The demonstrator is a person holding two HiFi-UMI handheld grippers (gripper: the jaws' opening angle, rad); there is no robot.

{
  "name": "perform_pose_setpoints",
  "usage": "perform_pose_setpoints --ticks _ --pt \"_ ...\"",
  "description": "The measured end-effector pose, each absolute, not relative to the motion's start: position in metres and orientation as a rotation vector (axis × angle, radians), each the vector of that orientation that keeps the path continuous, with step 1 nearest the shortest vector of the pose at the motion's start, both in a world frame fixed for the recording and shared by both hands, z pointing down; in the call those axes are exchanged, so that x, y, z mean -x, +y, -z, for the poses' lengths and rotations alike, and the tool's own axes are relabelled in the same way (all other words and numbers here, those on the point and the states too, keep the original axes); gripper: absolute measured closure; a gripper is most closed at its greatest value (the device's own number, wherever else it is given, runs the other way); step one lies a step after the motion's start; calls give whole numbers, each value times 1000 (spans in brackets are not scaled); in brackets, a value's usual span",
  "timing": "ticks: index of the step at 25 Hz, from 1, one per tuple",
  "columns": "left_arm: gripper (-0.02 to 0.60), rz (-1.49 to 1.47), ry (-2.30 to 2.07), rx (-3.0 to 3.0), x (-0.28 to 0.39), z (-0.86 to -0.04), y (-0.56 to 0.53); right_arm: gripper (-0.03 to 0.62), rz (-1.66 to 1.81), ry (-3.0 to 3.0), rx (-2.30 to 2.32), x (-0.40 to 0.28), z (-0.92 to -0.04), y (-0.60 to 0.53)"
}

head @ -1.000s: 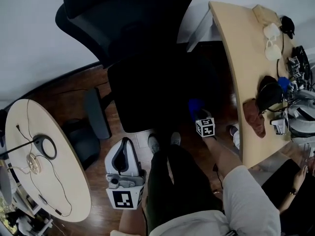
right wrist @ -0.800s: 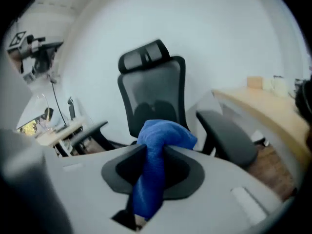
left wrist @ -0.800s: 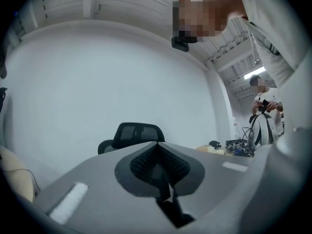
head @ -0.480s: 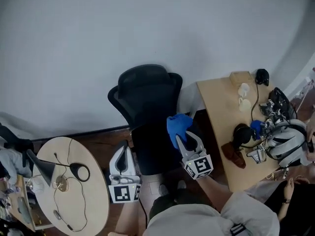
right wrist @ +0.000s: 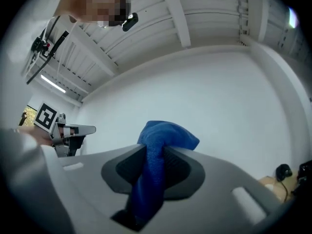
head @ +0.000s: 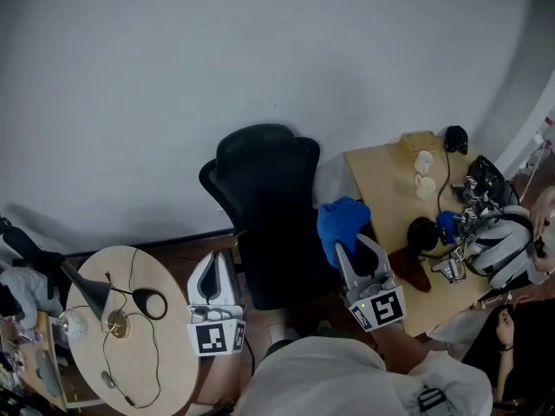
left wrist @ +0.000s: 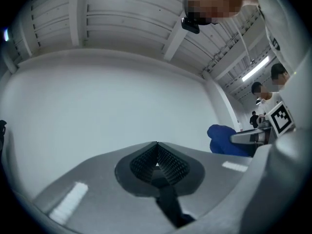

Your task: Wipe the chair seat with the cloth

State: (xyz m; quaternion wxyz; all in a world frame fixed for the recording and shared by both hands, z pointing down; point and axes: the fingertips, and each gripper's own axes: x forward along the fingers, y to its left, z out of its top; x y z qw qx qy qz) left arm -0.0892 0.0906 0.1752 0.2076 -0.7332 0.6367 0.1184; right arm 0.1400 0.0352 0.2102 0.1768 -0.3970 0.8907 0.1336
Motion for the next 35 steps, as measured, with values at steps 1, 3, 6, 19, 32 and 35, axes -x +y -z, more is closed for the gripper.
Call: perform_pose_setpoints --ticks 1,3,6,19,32,35 --pt "581 -324 1768 2048 87 -177 90 497 -376 2519 1129 -142 -210 36" --pt "581 -320 1758 2059 85 -178 90 497 -357 2517 1145 -145 -212 38" --pt "581 -309 1743 2093 84 -182 91 496 -335 2532 1153 -142 -215 43" --pt "581 -329 1714 2036 -2 -198 259 494 -412 2520 1010 -214 -225 216" --pt "581 -345 1719 2043 -137 -232 467 497 -431 2527 972 -340 -252 421" --pt "581 -360 1688 2050 -149 -234 492 499 -435 2518 972 -348 -250 447"
